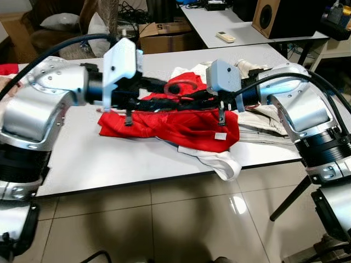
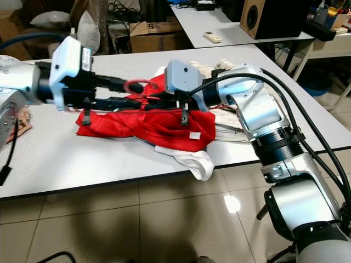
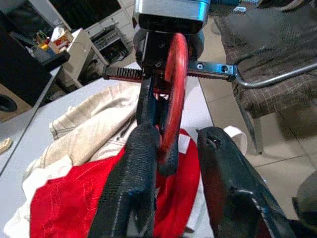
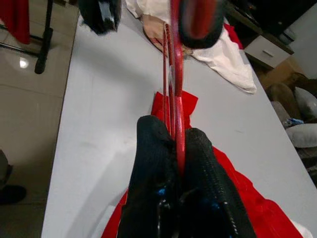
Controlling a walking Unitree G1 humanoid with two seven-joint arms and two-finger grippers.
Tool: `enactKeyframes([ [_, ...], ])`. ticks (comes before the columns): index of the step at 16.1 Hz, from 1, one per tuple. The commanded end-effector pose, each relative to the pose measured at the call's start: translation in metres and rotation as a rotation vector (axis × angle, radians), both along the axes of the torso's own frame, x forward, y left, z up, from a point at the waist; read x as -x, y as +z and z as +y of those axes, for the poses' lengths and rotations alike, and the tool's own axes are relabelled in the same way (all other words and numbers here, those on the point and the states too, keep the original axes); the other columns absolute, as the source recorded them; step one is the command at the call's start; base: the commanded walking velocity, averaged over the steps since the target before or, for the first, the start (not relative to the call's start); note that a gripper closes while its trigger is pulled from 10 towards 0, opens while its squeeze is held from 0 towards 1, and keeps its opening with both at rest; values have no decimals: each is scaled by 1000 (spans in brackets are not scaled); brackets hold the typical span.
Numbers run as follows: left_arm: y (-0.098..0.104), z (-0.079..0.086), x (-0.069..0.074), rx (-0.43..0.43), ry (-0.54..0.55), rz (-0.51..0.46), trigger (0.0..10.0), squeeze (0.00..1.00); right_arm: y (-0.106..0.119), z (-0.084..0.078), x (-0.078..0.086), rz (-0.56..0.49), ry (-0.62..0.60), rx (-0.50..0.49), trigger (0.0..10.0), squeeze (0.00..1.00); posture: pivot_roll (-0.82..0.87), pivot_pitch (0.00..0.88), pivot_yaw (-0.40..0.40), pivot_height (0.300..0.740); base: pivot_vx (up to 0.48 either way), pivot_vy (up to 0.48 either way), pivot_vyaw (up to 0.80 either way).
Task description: Hang hanger
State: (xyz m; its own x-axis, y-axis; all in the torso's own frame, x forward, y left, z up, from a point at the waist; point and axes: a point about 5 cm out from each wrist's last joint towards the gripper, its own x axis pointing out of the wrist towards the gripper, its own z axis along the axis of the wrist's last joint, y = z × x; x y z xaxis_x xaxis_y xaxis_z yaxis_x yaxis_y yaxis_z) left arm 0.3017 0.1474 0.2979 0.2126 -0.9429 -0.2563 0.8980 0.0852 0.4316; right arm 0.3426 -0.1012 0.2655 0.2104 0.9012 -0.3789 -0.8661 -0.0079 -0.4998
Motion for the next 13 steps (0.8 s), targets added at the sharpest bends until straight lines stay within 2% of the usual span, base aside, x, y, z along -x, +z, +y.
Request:
enactKeyframes([
  [1, 10, 7, 5, 116, -56, 42, 10000, 1000, 7, -2, 5, -17, 40, -36, 0, 0, -38, 0, 18, 740, 0, 0, 0],
  [3, 12, 10, 7, 219, -109, 96, 10000, 1000, 6, -2, 8, 1, 73, -40, 0, 0, -34, 0, 16, 740, 0, 0, 0],
  [4, 10, 11, 7, 236, -122, 110, 10000, 1000, 6, -2, 9, 9, 85, -42, 0, 0, -35, 0, 18, 740, 0, 0, 0],
  [5, 0, 11, 6, 227, -149, 162, 10000, 302, 3, -1, 13, 36, 123, -34, 0, 0, -39, 0, 24, 740, 0, 0, 0],
  [6, -4, 11, 4, 217, -161, 179, 10000, 0, 1, -2, 15, 46, 138, -28, 0, 0, -41, 0, 26, 740, 0, 0, 0],
  [7, -10, 9, 4, 209, -218, 241, 10000, 0, -1, -1, 18, 68, 170, -16, 0, 0, -47, 0, 33, 740, 0, 0, 0],
  [10, -15, 3, 2, 187, -281, 299, 10000, 0, -4, -2, 22, 93, 207, 3, 0, 0, -48, 0, 36, 740, 0, 0, 0],
  [13, -3, -2, 4, 260, -396, 352, 10000, 0, -9, -3, 25, 122, 251, 48, 0, 0, -42, 0, 35, 740, 0, 0, 0],
])
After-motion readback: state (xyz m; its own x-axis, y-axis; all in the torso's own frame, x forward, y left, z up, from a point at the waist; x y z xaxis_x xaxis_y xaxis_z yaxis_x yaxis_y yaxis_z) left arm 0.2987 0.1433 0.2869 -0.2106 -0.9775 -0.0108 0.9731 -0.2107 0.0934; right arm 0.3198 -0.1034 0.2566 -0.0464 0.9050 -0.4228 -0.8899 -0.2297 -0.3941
